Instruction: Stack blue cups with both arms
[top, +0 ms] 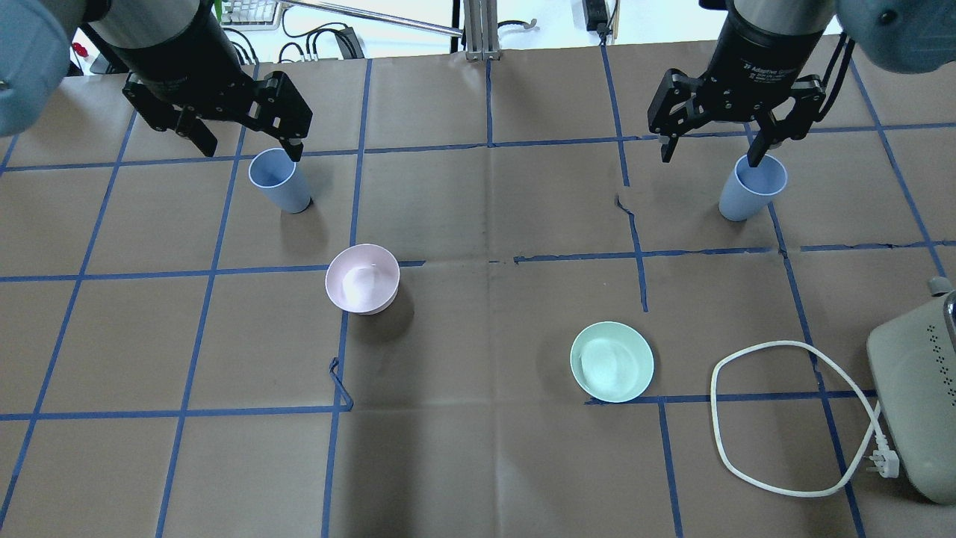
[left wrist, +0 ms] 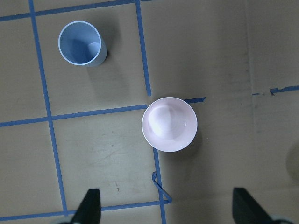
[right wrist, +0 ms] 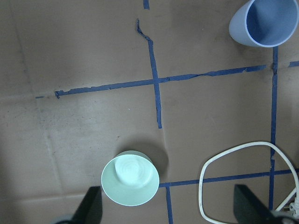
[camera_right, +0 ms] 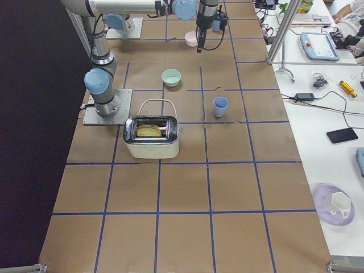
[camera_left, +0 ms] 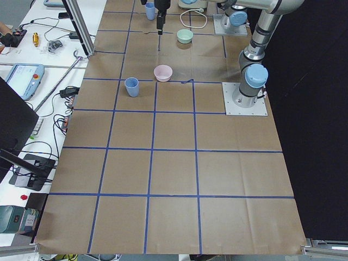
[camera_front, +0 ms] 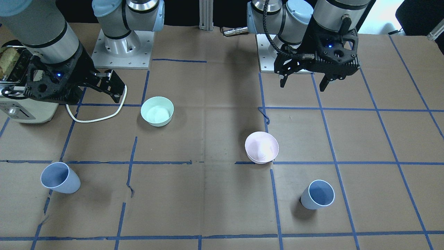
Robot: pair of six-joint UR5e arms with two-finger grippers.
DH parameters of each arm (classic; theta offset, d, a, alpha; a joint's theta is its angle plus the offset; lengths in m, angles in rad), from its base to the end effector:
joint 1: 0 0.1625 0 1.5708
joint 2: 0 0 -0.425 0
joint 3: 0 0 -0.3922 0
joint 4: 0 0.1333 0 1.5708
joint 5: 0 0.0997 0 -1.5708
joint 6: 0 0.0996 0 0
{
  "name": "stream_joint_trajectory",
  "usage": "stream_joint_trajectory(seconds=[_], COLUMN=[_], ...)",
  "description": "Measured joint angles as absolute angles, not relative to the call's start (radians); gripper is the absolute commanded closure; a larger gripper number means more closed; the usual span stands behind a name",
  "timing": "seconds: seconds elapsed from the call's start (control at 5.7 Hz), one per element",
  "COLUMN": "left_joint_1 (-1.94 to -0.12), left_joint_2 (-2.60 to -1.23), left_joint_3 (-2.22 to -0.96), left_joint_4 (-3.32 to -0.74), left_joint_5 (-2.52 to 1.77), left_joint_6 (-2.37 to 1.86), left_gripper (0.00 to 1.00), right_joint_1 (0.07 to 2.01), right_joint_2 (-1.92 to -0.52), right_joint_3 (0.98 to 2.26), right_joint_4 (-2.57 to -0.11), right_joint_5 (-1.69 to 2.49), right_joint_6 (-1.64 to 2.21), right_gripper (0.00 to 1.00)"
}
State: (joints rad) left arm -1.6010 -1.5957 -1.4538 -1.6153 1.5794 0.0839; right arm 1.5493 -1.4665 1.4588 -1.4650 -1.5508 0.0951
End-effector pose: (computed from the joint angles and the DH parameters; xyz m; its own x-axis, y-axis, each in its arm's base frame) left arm -0.1476 -0.5012 0.5287 -0.9935 0.1133 -0.0126 0.1138 0.9924 -0.0467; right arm 0.1240 -0.5287 0.4793 -0.9930 0.1178 -0.0105 0.1162 0.9882 0.0994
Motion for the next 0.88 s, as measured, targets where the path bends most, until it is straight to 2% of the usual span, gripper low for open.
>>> stream_joint_trajectory(seconds=[0.88], left_joint_1=[-1.526], left_joint_2=[-1.58], left_joint_3=[-1.486], left_joint_4=[-1.534], left_joint_5=[1.502], left_joint_6=[0.118], left_gripper=[0.01], right_joint_1=[1.514], right_joint_2=[-1.466], right_joint_3=[1.51], right_joint_4=[-1.56], right_joint_5=[-1.554], right_joint_6=[0.013], right_gripper=[0.0])
